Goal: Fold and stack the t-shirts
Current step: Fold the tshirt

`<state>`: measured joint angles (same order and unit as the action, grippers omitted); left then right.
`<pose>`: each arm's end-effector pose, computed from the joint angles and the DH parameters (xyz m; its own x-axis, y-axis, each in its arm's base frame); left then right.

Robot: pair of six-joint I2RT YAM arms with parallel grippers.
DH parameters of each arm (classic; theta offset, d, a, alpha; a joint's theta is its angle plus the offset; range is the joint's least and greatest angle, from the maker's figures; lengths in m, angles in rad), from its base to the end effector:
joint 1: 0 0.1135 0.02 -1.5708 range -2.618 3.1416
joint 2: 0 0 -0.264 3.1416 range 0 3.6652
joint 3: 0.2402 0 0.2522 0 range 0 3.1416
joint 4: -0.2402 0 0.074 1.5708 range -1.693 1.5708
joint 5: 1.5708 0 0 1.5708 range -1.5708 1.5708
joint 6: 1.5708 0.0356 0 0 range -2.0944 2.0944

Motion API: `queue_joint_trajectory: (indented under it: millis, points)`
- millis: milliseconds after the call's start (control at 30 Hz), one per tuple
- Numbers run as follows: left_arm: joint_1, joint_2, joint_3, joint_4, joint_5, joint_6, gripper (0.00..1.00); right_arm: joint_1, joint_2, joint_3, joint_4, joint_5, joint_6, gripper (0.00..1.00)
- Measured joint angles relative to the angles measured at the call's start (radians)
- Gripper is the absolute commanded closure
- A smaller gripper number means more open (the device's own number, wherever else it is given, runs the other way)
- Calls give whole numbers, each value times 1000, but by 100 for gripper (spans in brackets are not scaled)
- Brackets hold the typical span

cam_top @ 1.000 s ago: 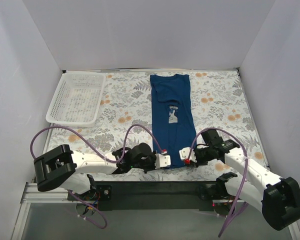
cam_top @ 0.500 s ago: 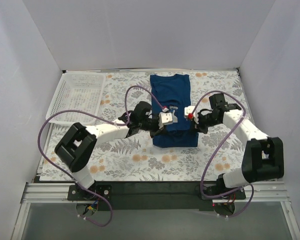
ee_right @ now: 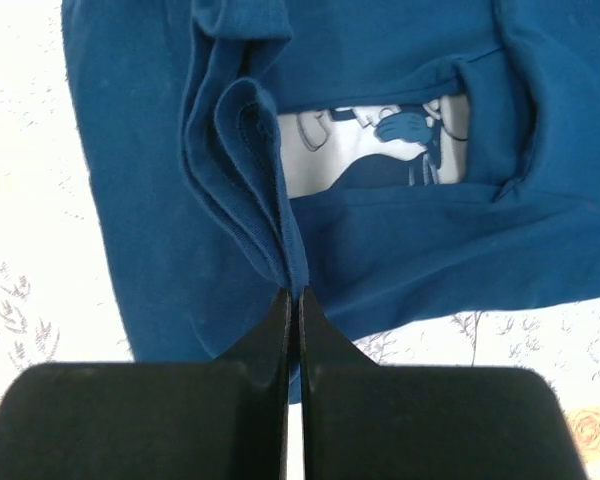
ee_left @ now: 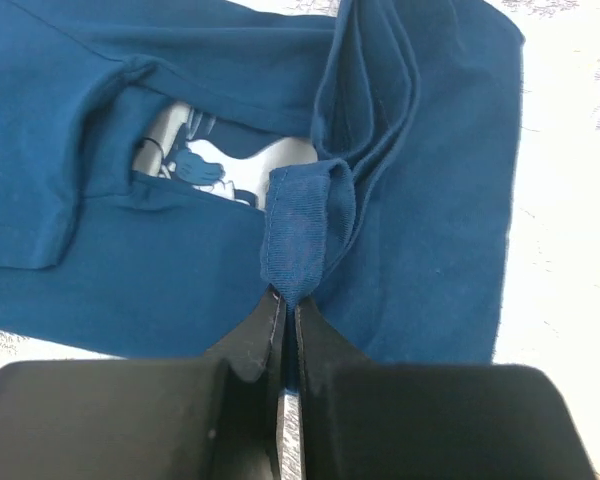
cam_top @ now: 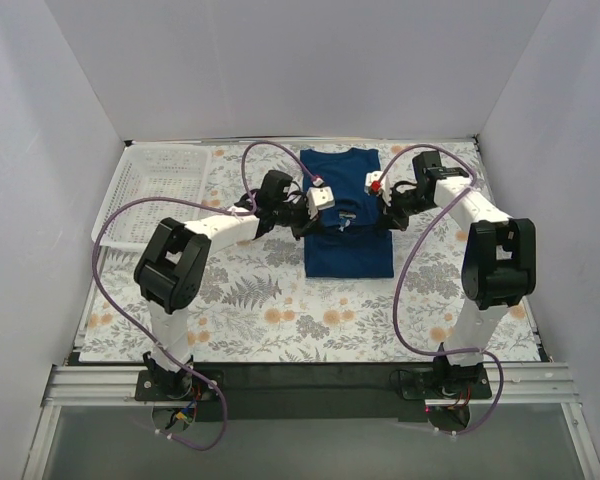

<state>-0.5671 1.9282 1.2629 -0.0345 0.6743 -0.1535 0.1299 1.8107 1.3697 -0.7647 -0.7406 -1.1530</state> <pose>0.3423 -0.2444 0.1912 -0.6626 0.2804 -0.6945 0.7297 0.4505 -0.5144 0.3595 0.0712 0.2260 -0.0701 -0.6895 -0.7209 -0.9823 0.1737 -0.0706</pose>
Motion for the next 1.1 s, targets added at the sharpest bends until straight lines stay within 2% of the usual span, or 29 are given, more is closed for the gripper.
queue_joint_trajectory:
  millis: [467,933,1100]
  points:
    - [29,87,69,-11,-16,8,100,10,152,143,-3,15,78,99]
    - [55,192,177,11,-80,-9,100,16,256,302,13,60,193,99]
    - [55,222,194,13,-114,-19,100,17,292,310,33,78,232,99]
